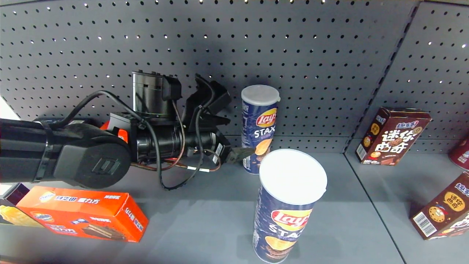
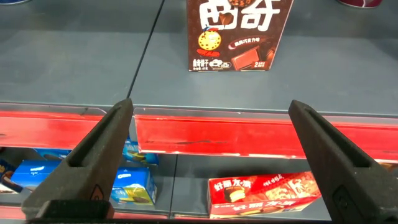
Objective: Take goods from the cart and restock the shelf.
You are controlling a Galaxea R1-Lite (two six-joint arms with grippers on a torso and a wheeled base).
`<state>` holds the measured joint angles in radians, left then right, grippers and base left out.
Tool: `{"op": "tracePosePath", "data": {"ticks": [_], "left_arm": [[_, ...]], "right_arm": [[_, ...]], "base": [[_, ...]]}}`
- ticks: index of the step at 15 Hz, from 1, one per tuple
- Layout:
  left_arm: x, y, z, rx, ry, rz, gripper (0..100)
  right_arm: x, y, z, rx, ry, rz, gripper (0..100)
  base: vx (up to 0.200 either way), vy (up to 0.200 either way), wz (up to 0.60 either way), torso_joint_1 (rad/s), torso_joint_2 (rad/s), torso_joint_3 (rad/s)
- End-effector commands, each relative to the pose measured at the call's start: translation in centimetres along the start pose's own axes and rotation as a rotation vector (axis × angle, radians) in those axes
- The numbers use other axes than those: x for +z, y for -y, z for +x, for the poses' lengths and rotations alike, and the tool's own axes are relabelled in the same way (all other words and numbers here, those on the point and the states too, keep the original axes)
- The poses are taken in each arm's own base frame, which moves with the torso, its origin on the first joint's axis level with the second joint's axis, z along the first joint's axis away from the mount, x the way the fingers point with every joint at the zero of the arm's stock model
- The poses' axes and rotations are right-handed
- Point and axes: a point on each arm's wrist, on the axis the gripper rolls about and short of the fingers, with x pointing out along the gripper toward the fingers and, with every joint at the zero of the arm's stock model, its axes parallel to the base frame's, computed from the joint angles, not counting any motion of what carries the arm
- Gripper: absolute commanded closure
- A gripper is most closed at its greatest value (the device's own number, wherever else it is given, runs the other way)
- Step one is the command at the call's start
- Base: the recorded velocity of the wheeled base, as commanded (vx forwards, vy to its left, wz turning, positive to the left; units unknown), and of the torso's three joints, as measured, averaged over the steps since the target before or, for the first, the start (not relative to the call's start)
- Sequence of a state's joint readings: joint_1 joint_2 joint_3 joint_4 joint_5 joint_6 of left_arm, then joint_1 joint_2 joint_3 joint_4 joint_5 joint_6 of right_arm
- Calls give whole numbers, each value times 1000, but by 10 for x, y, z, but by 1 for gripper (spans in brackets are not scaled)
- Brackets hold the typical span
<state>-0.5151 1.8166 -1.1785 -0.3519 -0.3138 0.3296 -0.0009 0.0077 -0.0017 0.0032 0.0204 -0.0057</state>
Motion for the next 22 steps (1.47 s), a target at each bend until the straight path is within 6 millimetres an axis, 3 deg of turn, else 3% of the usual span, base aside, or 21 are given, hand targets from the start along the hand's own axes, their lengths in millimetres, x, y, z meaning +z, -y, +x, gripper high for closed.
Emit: {"op": "tracePosePath", "data": {"ticks": [1, 17, 22], "left_arm": [[0, -1, -6, 32, -8, -1, 0], [0, -9, -7, 106, -22, -11, 0], [0, -12, 1, 126, -9, -9, 0]], "right_arm": [[0, 0, 0, 0, -2, 0, 0], [0, 0, 0, 2, -2, 0, 0], [0, 0, 0, 0, -2, 0, 0]], "base": [[0, 0, 0, 0, 0, 0], [0, 0, 0, 0, 0, 0], [0, 0, 0, 0, 0, 0]]}}
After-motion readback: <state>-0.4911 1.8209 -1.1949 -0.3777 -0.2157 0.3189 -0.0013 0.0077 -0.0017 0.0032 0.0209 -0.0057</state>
